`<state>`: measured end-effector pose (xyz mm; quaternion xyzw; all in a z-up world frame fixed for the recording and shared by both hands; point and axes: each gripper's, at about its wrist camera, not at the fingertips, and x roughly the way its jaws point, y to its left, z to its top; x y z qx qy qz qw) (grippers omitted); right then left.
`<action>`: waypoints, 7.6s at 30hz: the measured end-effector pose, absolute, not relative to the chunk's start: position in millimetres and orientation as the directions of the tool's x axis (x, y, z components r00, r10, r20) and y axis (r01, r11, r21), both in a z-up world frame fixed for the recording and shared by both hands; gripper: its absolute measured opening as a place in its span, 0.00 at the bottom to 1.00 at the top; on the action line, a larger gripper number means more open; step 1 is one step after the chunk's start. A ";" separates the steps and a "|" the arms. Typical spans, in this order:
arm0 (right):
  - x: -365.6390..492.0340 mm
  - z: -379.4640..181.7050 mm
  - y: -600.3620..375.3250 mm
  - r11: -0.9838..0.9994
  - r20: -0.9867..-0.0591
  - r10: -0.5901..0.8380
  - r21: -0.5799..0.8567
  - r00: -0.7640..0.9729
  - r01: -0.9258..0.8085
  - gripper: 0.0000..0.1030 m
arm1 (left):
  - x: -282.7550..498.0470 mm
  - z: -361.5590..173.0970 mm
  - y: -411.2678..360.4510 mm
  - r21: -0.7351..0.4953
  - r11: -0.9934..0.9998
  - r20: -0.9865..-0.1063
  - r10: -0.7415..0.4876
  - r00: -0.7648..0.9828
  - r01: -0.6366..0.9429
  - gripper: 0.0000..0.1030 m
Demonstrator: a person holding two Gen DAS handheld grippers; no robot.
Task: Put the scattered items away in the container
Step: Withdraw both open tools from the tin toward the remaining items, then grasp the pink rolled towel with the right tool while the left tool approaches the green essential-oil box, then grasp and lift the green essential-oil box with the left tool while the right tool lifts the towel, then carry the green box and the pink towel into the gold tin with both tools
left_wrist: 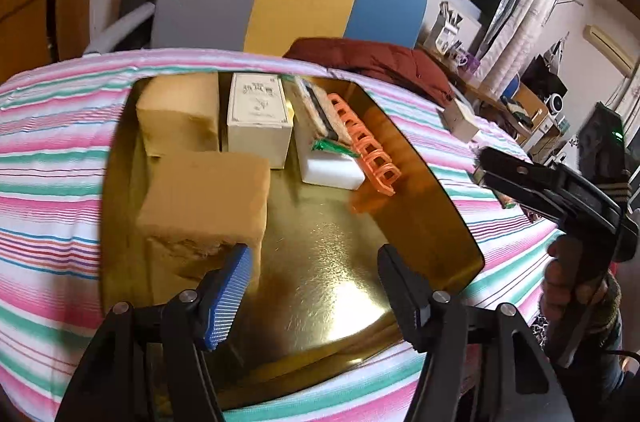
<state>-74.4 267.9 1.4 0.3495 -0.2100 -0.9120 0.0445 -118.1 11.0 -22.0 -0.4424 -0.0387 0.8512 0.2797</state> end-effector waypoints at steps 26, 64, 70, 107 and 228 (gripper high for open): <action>15.8 -39.3 410.2 -0.869 -0.673 0.048 0.337 -0.738 -0.363 0.77 | -106.4 2.2 39.9 -0.318 -0.840 -0.681 0.525 -0.510 -0.441 0.68; 48.2 8.0 558.1 -0.927 -0.811 0.249 -0.041 -0.529 -0.373 0.74 | -1.4 -65.2 272.5 -0.145 -0.548 -0.738 0.615 -0.280 -0.824 0.78; 17.4 -8.9 577.4 -0.943 -0.873 0.197 -0.044 -0.446 -0.330 0.59 | 4.3 -67.6 274.9 -0.113 -0.541 -0.727 0.616 -0.302 -0.833 0.81; -21.4 -54.4 607.7 -0.945 -0.934 0.164 -0.058 -0.316 -0.321 0.40 | -78.2 -12.4 367.9 -0.030 -0.528 -0.799 0.523 -0.297 -0.849 0.84; 2.4 3.2 290.5 -0.952 -0.682 -0.286 0.281 -0.674 0.120 0.33 | -43.9 0.9 52.0 -0.334 -0.838 -0.594 0.542 -0.594 -0.431 0.73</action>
